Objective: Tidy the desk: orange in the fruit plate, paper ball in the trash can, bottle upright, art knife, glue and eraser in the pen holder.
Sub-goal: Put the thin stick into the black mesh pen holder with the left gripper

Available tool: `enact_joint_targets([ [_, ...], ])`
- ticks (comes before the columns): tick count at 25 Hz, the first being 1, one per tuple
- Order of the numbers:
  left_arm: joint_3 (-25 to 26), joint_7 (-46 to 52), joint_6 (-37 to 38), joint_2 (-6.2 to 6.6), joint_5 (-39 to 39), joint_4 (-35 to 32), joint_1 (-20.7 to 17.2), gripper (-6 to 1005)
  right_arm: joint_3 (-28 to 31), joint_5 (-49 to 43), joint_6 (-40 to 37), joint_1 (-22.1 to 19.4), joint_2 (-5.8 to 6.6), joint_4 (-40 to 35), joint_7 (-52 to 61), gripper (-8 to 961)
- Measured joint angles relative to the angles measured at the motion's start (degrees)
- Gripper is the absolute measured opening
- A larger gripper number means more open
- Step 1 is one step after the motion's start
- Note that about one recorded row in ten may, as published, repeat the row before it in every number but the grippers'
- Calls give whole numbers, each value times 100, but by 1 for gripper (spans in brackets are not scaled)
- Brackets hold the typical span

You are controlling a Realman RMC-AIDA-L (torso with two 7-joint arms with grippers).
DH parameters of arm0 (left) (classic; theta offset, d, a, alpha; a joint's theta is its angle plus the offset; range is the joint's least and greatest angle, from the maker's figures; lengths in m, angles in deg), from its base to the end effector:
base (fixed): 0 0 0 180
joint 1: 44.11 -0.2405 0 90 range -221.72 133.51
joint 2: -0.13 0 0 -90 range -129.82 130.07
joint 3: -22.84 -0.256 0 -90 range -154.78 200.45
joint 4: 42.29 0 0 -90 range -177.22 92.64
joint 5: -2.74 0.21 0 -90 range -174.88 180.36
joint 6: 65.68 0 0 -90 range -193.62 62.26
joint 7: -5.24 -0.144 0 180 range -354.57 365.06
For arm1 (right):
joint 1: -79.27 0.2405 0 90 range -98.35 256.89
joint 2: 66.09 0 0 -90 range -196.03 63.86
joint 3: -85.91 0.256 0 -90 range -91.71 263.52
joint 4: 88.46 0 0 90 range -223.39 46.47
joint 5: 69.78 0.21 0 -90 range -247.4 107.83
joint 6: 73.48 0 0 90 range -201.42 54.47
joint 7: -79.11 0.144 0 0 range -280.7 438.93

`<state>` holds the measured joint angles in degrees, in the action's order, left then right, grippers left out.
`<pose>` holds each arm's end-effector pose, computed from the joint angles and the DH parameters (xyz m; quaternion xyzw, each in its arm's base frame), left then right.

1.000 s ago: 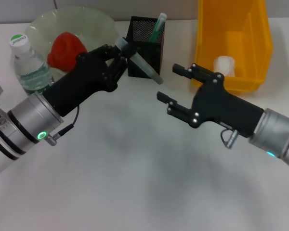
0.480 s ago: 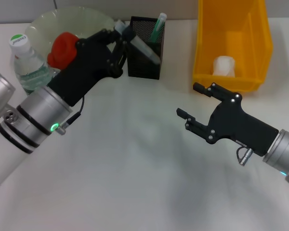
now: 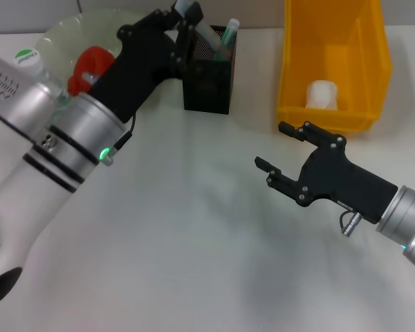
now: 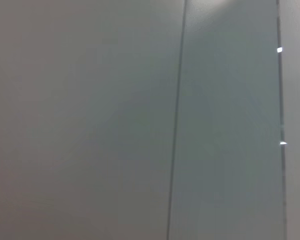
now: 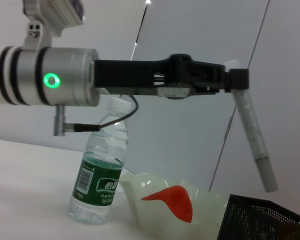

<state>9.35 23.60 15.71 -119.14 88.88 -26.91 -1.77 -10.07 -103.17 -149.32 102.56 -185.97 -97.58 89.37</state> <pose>-0.1955 0.3486 -0.0682 -0.7790 -0.1510 -0.4724 0.3837 0.2823 0.2795 -0.0786 -0.8923 -0.0044 0.2786 0.3553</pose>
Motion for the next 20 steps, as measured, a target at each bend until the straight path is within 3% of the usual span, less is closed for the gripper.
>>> enact_joint_targets([
  [12,592,-161,-1115,1,8,-8,455,156,0,0,9,50,0,-55,0,647],
  [20,722,-459,-1355,1,8,-6,491,155,0,0,51,97,0,-93,0,647],
])
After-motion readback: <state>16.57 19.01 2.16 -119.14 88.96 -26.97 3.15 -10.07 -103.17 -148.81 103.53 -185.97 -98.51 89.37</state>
